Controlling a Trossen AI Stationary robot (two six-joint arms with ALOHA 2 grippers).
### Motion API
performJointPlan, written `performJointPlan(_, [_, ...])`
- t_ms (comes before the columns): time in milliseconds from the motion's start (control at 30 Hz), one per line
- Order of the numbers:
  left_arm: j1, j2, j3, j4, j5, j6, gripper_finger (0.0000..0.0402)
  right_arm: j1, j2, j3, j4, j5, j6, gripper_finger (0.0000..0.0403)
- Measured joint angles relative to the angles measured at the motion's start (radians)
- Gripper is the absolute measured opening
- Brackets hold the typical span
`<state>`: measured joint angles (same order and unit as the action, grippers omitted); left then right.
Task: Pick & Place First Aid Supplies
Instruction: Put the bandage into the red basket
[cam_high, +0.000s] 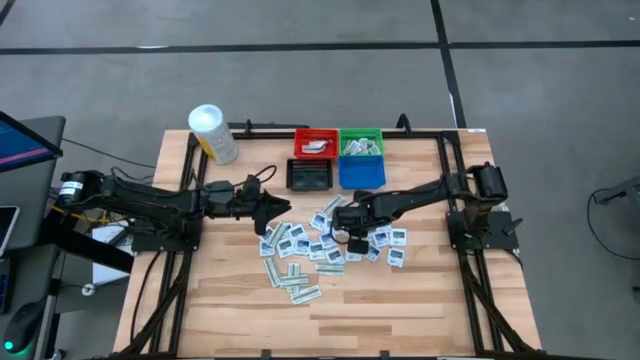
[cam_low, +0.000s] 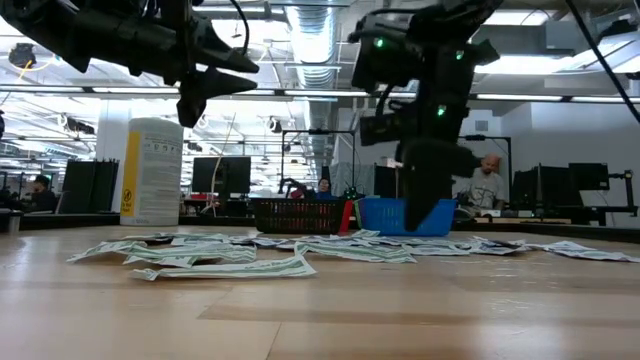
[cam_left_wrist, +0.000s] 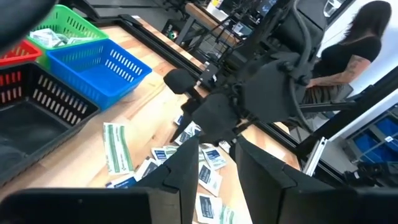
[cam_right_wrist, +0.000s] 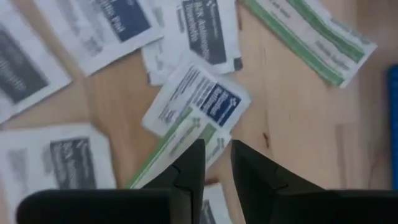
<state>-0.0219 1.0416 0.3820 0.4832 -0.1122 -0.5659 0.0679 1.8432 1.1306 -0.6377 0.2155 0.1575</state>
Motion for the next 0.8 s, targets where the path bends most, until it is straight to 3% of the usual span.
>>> performJointPlan(400, [0.000,0.001,0.000,0.015,0.000,-0.015,0.0108,-0.017,0.021,-0.125,0.158,-0.044,0.006,0.0070])
performJointPlan(600, [0.000,0.001,0.000,0.018,0.000,-0.015,0.0108,-0.017,0.023,-0.148,0.152,-0.075,0.027,0.0013])
performJointPlan(800, [0.000,0.001,0.000,0.019,0.000,-0.015,0.0108,-0.016,-0.006,-0.149,0.139,-0.080,0.035,0.0004])
